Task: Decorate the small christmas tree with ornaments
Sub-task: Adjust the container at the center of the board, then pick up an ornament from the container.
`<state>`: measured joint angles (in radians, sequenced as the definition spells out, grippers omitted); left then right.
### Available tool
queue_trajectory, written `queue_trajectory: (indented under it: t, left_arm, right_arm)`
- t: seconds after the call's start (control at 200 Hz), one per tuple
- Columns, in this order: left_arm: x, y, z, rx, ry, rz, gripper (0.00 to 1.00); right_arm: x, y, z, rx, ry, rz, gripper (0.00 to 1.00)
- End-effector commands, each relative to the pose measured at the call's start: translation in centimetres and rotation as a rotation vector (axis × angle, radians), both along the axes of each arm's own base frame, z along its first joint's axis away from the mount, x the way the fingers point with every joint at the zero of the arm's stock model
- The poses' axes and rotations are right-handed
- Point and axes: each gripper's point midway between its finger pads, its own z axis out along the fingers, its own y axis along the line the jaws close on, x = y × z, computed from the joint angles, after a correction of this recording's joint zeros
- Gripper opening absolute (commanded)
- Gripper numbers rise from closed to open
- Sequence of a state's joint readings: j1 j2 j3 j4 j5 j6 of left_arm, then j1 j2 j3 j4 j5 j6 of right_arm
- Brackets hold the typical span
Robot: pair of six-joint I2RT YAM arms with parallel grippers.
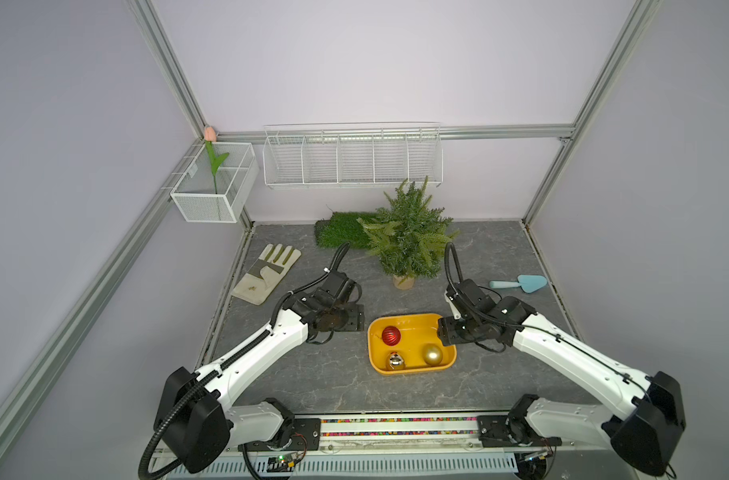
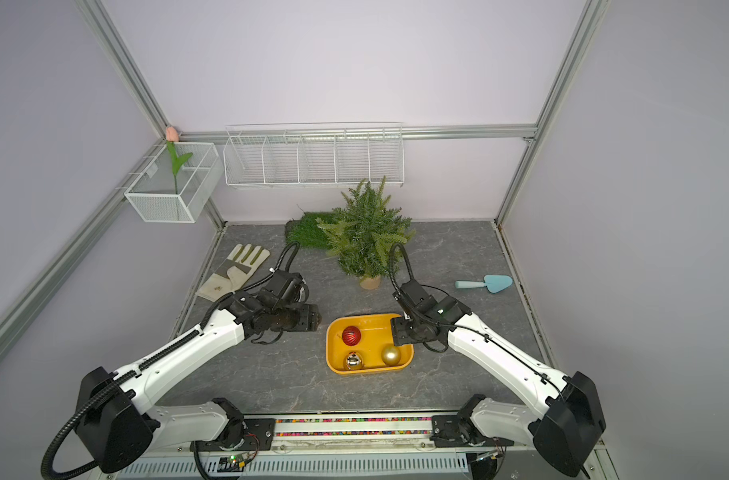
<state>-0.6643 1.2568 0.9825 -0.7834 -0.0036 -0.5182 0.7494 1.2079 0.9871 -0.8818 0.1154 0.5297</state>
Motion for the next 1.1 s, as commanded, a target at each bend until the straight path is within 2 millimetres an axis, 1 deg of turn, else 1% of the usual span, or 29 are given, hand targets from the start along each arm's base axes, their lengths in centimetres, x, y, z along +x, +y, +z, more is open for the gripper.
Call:
queue_trajectory:
  t: [0.0, 0.05, 0.1, 0.11, 0.125, 0.305, 0.46, 0.575, 0.67, 0.775, 0.885, 0.935, 1.015, 1.095]
  left_arm:
    - [0.4, 0.9, 1.1, 0.007, -0.035, 0.017, 0.78]
    - [0.5, 0.9, 1.1, 0.001, -0.039, 0.021, 0.78]
    - [0.5, 0.9, 1.0, -0.002, -0.038, 0.021, 0.79]
    - [0.5, 0.9, 1.0, -0.003, -0.038, 0.022, 0.79]
    - [0.5, 0.9, 1.0, -0.004, -0.039, 0.022, 0.79]
    - [0.3, 0.7, 0.9, -0.015, -0.032, 0.01, 0.79]
    - [0.2, 0.9, 1.0, -0.016, -0.036, 0.011, 0.79]
    - [0.1, 1.0, 1.1, -0.02, -0.038, 0.014, 0.8]
    - [0.2, 0.9, 0.9, -0.024, -0.039, 0.019, 0.8]
    - [0.2, 0.9, 0.6, -0.025, -0.032, 0.023, 0.8]
    - [0.1, 1.0, 0.9, -0.025, -0.034, 0.025, 0.8]
    - [0.1, 1.1, 1.2, -0.025, -0.043, 0.026, 0.8]
    - [0.4, 1.2, 1.9, -0.031, -0.068, 0.028, 0.8]
    - [0.7, 1.1, 3.0, -0.043, -0.107, 0.025, 0.8]
  right_arm:
    - [-2.4, 0.0, -1.6, -0.088, 0.1, -0.013, 0.73]
    - [-2.5, 0.6, -2.4, -0.104, 0.117, -0.012, 0.73]
    - [-2.7, 0.7, -3.5, -0.139, 0.144, -0.011, 0.73]
    - [-2.3, 1.1, -3.6, -0.127, 0.134, -0.011, 0.73]
    - [-2.1, 1.2, -3.8, -0.128, 0.133, -0.014, 0.73]
    - [-2.0, 2.2, -6.7, -0.15, 0.18, 0.01, 0.74]
    - [-2.6, 2.5, -8.2, -0.176, 0.23, 0.037, 0.74]
    - [-3.5, 2.8, -9.4, -0.175, 0.291, 0.064, 0.74]
    - [-4.0, 2.8, -9.9, -0.186, 0.323, 0.076, 0.73]
    - [-4.0, 2.8, -10.1, -0.193, 0.33, 0.08, 0.7]
    - [-3.8, 2.9, -9.5, -0.186, 0.312, 0.081, 0.63]
    - [-3.5, 2.9, -8.8, -0.177, 0.286, 0.08, 0.6]
    - [-3.0, 3.0, -7.2, -0.152, 0.235, 0.085, 0.58]
    - [-2.5, 3.0, -5.0, -0.111, 0.161, 0.107, 0.57]
